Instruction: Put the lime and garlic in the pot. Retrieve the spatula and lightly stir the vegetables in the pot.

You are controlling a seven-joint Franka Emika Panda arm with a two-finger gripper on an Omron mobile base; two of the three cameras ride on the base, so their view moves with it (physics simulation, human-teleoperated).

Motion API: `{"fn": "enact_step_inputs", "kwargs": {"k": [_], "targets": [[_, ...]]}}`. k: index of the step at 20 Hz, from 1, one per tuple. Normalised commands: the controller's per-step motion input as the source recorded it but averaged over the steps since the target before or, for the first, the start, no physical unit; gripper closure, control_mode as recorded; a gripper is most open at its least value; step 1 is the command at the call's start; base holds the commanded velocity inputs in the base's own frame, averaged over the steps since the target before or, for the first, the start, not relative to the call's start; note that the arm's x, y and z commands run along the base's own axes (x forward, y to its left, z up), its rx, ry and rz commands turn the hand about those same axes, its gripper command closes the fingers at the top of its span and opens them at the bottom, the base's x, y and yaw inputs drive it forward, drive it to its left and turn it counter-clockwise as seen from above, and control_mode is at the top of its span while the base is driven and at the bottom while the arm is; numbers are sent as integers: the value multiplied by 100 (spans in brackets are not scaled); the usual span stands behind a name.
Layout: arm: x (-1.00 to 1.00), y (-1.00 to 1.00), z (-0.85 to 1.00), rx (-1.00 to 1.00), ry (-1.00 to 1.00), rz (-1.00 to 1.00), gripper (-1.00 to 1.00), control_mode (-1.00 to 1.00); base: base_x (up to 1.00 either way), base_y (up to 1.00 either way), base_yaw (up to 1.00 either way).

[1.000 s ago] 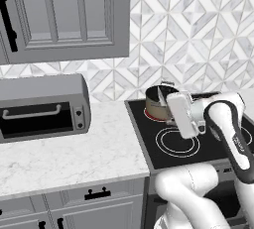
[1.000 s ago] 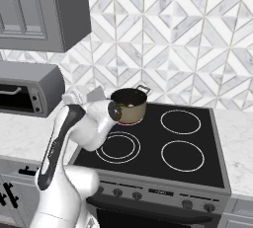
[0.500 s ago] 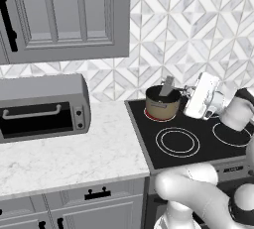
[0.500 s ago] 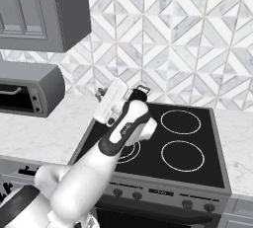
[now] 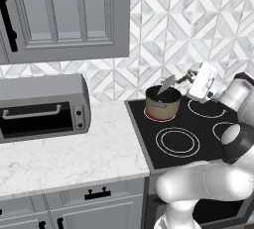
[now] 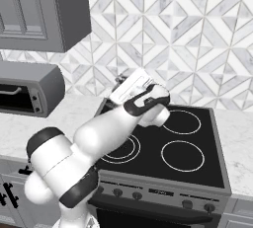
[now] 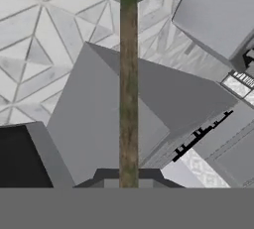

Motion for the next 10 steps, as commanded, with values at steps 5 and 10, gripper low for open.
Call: {"fn": "enact_step_inputs", "kwargs": {"k": [5, 10], "targets": [[6, 0, 0, 0, 6, 0, 100, -100, 0, 0, 0], [21, 0, 0, 0, 9, 0, 100, -100, 0, 0, 0]]}}
